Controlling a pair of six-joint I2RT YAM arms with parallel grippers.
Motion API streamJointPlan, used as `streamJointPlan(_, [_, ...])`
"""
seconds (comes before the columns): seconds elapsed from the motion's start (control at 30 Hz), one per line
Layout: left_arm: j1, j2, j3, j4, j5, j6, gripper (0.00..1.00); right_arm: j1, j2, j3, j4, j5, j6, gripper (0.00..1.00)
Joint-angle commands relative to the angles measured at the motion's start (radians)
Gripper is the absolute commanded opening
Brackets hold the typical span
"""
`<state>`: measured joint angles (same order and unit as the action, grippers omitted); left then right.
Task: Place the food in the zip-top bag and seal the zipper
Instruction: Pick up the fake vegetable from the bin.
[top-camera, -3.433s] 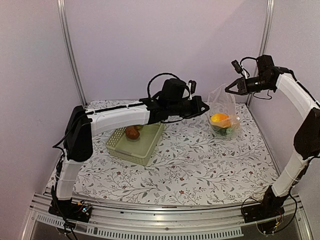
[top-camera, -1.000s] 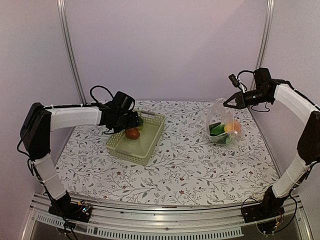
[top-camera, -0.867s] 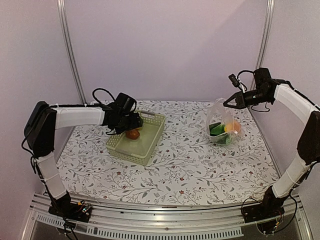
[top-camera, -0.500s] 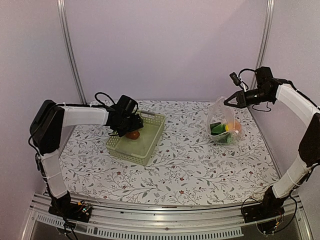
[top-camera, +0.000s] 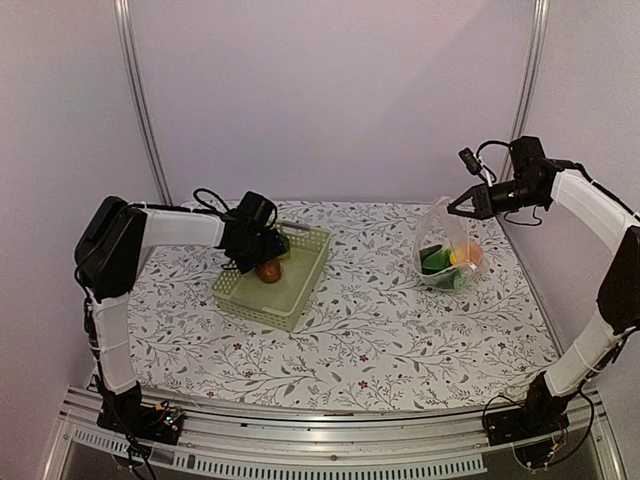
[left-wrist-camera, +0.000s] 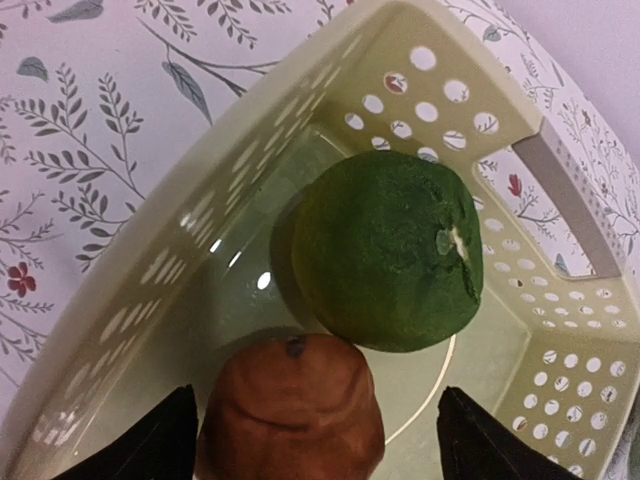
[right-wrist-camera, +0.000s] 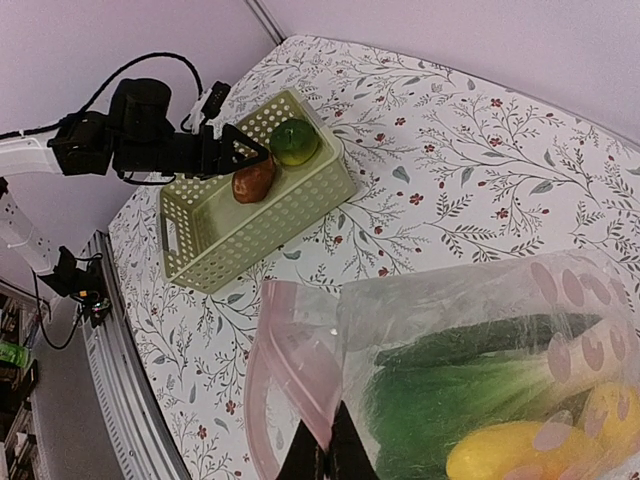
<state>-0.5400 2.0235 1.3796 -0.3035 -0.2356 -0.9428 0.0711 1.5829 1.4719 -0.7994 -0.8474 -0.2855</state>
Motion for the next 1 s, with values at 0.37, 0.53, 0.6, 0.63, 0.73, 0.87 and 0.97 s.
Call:
streamJointPlan(0.37, [0.004, 0.044, 0.026, -0.015, 0.080, 0.062, 0.78, 0.004, -0.026, -0.012, 0.009, -0.010, -0.010, 0.00])
streamJointPlan(0.53, [-0.003, 0.016, -0.013, -0.030, 0.084, 0.096, 0.80, 0.004, -0.026, -0.013, 0.009, -0.010, -0.009, 0.00])
streamJointPlan(0.6, [-0.003, 0.015, -0.019, -0.038, 0.092, 0.114, 0.80, 0.003, -0.027, -0.013, 0.009, -0.012, -0.009, 0.00])
streamJointPlan(0.63, [-0.003, 0.017, -0.019, -0.045, 0.092, 0.119, 0.80, 0.004, -0.026, -0.013, 0.008, -0.013, -0.008, 0.00])
streamJointPlan(0.73, [-0.004, 0.019, -0.020, -0.051, 0.090, 0.140, 0.80, 0.004, -0.026, -0.013, 0.008, -0.013, -0.007, 0.00])
streamJointPlan(0.87, [-0.002, 0.023, -0.014, -0.047, 0.109, 0.153, 0.73, 0.004, -0.032, -0.016, 0.008, -0.007, -0.007, 0.00])
streamJointPlan(0.97, [-0.002, 0.018, -0.010, -0.042, 0.128, 0.163, 0.64, 0.004, -0.038, -0.023, 0.009, -0.002, -0.007, 0.00])
